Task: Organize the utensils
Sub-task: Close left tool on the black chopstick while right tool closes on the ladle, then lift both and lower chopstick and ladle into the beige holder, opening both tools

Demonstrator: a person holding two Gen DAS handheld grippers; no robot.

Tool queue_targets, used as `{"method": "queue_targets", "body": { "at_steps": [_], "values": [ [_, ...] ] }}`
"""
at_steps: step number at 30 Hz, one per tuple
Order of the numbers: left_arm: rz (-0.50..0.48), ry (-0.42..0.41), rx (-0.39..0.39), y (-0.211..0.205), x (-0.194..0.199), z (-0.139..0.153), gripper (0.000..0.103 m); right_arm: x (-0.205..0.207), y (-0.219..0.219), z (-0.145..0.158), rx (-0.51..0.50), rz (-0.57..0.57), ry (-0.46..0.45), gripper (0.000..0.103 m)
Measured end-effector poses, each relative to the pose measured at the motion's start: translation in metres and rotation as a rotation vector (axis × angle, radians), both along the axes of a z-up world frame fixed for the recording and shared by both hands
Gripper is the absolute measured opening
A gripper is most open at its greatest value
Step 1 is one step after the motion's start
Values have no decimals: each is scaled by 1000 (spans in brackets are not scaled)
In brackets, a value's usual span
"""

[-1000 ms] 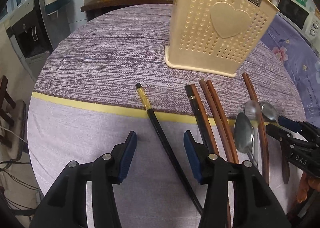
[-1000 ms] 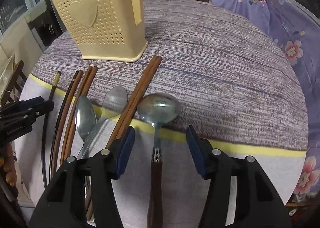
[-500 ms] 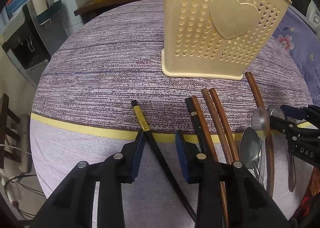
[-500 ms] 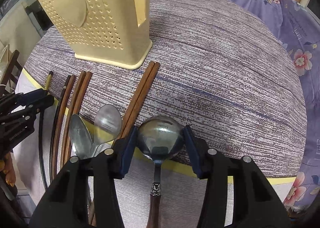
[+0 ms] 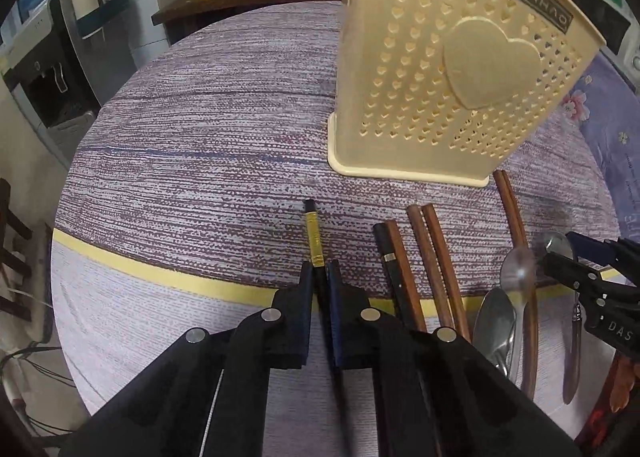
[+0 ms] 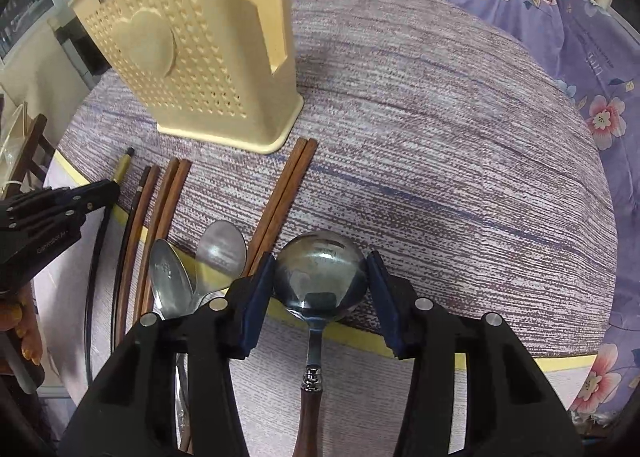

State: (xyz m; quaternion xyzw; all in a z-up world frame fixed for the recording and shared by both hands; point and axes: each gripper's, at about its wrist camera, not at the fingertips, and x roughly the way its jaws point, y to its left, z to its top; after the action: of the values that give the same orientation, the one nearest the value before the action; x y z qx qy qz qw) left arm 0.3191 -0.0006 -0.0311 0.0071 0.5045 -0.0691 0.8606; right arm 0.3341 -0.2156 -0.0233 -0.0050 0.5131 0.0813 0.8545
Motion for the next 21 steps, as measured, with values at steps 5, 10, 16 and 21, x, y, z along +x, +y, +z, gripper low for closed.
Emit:
{"method": "queue_targets", "body": {
  "at_steps": [5, 10, 16, 21],
  "values": [
    [11, -81, -54, 9, -10, 28, 8, -17, -17, 29, 73, -26, -117, 48],
    [15, -237, -101, 18, -35, 82, 8, -46, -38, 71, 144, -53, -263, 48],
    [38, -395, -139, 32, -59, 128, 8, -67, -47, 98, 135, -55, -352, 48],
    [41, -435, -142, 32, -65, 137, 8, -71, -43, 108, 131, -48, -375, 48]
  ]
}}
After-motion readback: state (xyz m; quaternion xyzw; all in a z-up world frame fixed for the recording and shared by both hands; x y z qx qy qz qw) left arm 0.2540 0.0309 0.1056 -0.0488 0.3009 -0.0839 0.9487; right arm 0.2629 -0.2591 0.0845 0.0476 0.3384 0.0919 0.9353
